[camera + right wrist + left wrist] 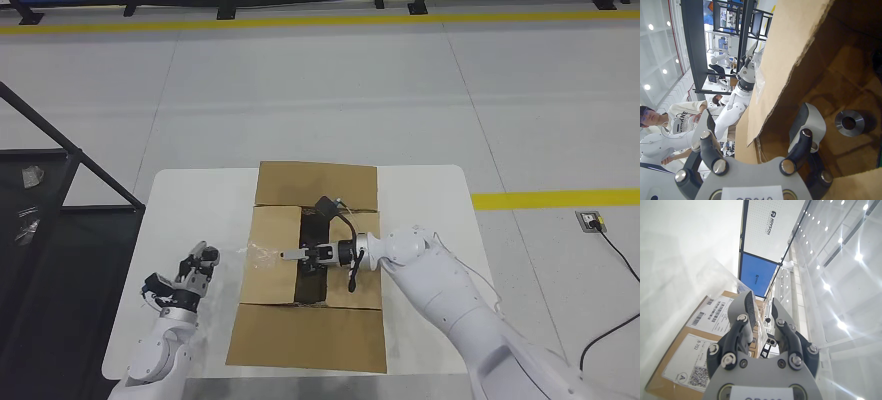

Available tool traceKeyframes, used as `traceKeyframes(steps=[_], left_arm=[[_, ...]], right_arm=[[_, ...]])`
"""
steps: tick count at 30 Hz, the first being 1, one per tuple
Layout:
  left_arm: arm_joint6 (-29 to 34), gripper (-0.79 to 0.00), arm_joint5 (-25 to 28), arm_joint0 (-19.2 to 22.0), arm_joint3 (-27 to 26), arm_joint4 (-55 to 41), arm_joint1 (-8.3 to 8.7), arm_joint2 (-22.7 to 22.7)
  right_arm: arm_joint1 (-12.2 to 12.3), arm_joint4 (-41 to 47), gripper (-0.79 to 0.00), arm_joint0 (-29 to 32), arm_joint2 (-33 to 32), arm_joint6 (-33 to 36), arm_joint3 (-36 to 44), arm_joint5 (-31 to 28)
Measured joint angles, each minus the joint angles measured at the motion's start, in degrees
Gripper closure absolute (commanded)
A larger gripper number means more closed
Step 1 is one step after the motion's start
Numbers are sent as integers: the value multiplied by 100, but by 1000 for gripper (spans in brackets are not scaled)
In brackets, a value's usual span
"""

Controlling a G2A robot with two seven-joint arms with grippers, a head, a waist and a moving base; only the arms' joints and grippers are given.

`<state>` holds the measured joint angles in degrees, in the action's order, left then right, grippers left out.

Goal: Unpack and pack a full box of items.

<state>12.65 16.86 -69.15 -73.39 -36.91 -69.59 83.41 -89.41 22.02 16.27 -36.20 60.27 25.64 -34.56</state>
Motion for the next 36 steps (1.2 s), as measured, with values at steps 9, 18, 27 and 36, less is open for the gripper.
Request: traceKeyframes(steps=[9,18,27,36], left_arm=[[-10,0,20,-36,-31,70,-29,34],[6,0,63,-87,-65,80,-56,98],[67,0,222,-187,-91,63,-82,182],[58,0,308,-222,-79,80,-109,239]], right_arm=[[-21,-36,-785,18,-117,14,-66,1],[-59,-38,-280,26,-225,15,-143,195],[-135,-22,0,32,-299,58,-189,390],[-202,-38,0,15,-366,66,-295,476]])
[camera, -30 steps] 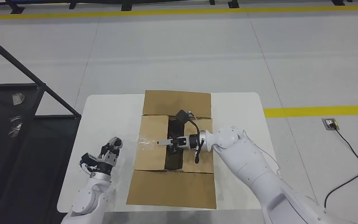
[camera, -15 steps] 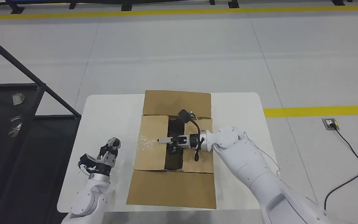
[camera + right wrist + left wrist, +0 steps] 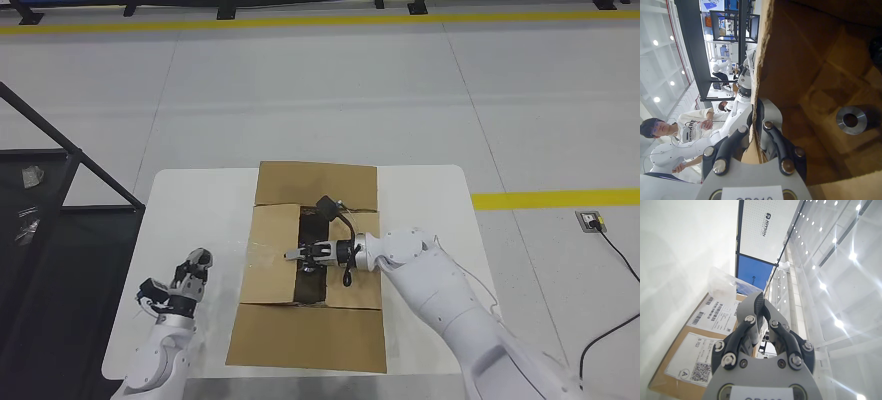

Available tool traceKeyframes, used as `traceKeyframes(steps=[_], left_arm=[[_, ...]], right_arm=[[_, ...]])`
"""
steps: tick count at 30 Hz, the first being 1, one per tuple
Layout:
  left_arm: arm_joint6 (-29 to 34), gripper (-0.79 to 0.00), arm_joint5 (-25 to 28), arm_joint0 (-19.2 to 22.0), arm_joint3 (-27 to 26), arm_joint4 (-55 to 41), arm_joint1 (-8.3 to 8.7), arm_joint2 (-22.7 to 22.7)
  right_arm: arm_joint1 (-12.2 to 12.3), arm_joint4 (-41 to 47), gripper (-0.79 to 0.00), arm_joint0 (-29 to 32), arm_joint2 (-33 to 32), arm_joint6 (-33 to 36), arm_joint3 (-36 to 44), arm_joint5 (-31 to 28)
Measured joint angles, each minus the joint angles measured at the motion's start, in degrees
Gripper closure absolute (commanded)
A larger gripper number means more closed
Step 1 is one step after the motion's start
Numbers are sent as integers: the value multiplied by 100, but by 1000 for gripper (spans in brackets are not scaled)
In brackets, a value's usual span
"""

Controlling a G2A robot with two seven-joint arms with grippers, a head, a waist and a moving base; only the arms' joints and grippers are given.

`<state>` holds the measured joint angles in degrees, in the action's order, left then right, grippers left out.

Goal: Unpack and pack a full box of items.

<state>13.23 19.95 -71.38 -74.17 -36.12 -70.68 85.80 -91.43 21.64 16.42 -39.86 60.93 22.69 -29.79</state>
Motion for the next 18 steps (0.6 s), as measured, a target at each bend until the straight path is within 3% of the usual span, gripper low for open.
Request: traceKeyframes(steps=[18], left_arm=[[-275,0,378,-112,90,66,-63,181]], right_arm=[[-51,-35,0,12,-209,-3,-126,-43]])
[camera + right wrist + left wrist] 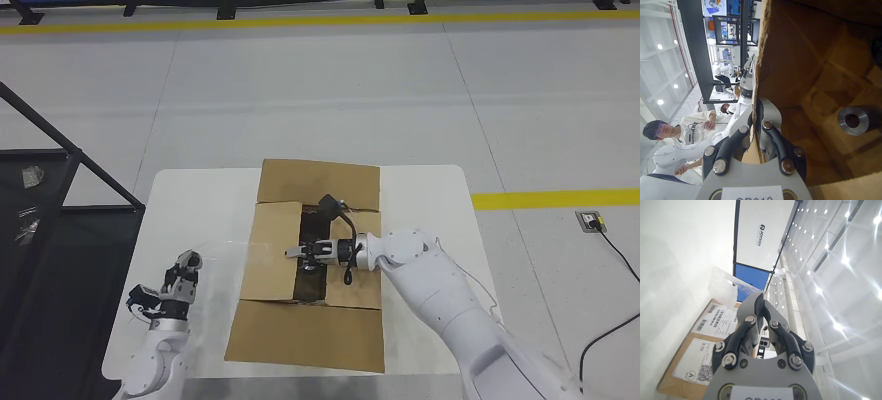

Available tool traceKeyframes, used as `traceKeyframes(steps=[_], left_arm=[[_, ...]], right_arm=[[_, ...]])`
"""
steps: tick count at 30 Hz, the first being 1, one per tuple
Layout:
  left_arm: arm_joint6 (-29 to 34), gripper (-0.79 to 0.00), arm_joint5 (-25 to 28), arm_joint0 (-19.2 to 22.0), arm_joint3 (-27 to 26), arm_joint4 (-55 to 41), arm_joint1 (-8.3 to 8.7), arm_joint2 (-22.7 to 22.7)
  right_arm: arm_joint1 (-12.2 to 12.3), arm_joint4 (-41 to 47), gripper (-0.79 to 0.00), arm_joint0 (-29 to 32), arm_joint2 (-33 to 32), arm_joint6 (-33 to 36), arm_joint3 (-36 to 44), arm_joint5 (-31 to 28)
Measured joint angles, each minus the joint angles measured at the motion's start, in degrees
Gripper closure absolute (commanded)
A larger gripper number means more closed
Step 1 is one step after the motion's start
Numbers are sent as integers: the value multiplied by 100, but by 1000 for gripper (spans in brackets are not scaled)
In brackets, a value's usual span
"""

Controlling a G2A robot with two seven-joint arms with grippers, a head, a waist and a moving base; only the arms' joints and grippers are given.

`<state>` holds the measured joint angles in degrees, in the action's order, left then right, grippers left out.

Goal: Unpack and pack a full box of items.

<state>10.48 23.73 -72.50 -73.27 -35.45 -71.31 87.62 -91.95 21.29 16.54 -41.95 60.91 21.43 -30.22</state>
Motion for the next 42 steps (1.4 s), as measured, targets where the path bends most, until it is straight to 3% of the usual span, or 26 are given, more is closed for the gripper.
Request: traceKeyframes(steps=[20,21,22,24,26,32,33,42], left_arm=[[-64,-12,29,-49,177,-4,-34,287],[-40,-185,8,-44,183,9,-36,282],[-11,-280,-10,-38,189,26,-38,276],[8,-391,-17,-34,195,42,-43,270],[18,-610,-30,-29,203,53,-50,264],[74,-650,-82,-20,226,65,-65,269],[87,-646,-83,-23,224,67,-67,270],[183,-656,-94,-66,212,98,-80,313]], right_arm=[[-6,-95,0,28,-202,131,-65,-93],[-5,-100,0,31,-211,137,-66,-94],[-5,-108,0,34,-221,141,-68,-96],[-6,-120,0,38,-236,146,-69,-97],[-7,-132,0,41,-251,162,-67,-85],[-15,-233,0,29,-275,132,-64,-54],[-17,-279,-55,23,-265,110,-59,-38],[-27,-572,-117,35,-243,-17,80,10]])
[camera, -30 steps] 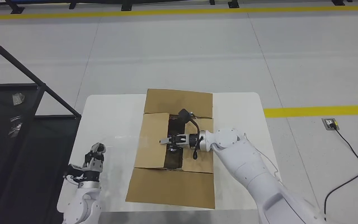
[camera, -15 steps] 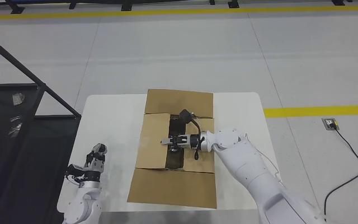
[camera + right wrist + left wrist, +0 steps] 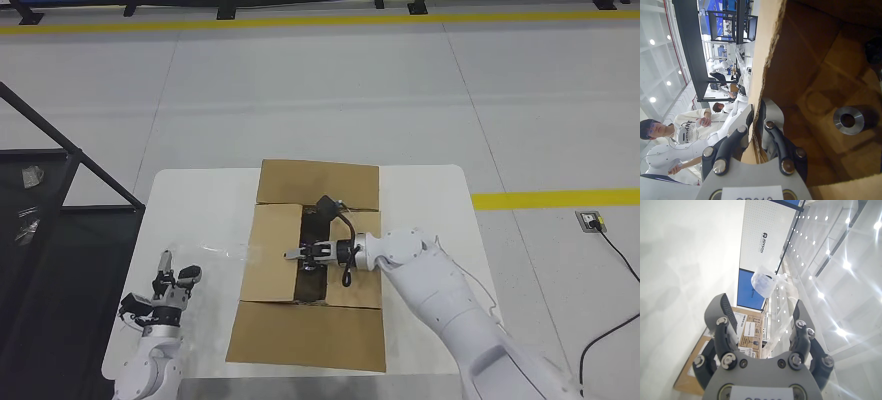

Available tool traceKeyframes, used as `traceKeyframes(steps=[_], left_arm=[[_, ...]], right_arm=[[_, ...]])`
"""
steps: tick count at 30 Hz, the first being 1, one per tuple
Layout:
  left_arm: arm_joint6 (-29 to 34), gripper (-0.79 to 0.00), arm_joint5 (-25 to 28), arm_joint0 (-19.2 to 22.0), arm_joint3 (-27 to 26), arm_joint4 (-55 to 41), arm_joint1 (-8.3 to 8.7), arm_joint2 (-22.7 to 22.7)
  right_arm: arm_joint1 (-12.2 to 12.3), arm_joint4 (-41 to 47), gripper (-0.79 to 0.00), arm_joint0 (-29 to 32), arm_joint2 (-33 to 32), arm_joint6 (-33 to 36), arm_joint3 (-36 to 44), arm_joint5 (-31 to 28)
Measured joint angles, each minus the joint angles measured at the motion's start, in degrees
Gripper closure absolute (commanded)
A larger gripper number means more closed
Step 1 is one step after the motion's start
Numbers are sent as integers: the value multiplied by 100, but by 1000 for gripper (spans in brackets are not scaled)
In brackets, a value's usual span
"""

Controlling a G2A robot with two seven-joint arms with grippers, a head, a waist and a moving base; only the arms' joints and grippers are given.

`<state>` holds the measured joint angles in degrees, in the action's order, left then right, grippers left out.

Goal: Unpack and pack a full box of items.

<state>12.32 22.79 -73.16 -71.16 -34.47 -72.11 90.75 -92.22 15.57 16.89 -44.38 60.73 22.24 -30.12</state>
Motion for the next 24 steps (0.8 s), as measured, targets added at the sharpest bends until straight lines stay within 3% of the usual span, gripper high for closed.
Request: traceKeyframes(steps=[4,5,6,7,12,17,22,24], left_arm=[[49,-671,-47,4,60,18,3,52],[67,-683,-74,6,68,28,5,63],[84,-696,-95,7,73,38,7,74],[104,-699,-117,6,79,53,9,86],[156,-717,-140,-12,77,122,10,115],[139,-714,-131,-54,16,204,0,101],[113,-714,-169,-47,-24,240,-14,77],[102,-714,-180,-37,-35,254,-17,76]], right_arm=[[5,-15,-142,10,-38,13,5,25],[5,-22,-185,11,-45,15,8,29],[6,-31,-332,12,-51,15,11,32],[7,-45,-785,13,-59,10,14,34],[38,-374,-785,-23,-42,-346,58,-51],[156,-1351,-785,52,58,-1380,433,-253],[409,-2568,-785,404,-33,-2814,1372,105],[532,-2783,-785,613,-181,-2921,1850,288]])
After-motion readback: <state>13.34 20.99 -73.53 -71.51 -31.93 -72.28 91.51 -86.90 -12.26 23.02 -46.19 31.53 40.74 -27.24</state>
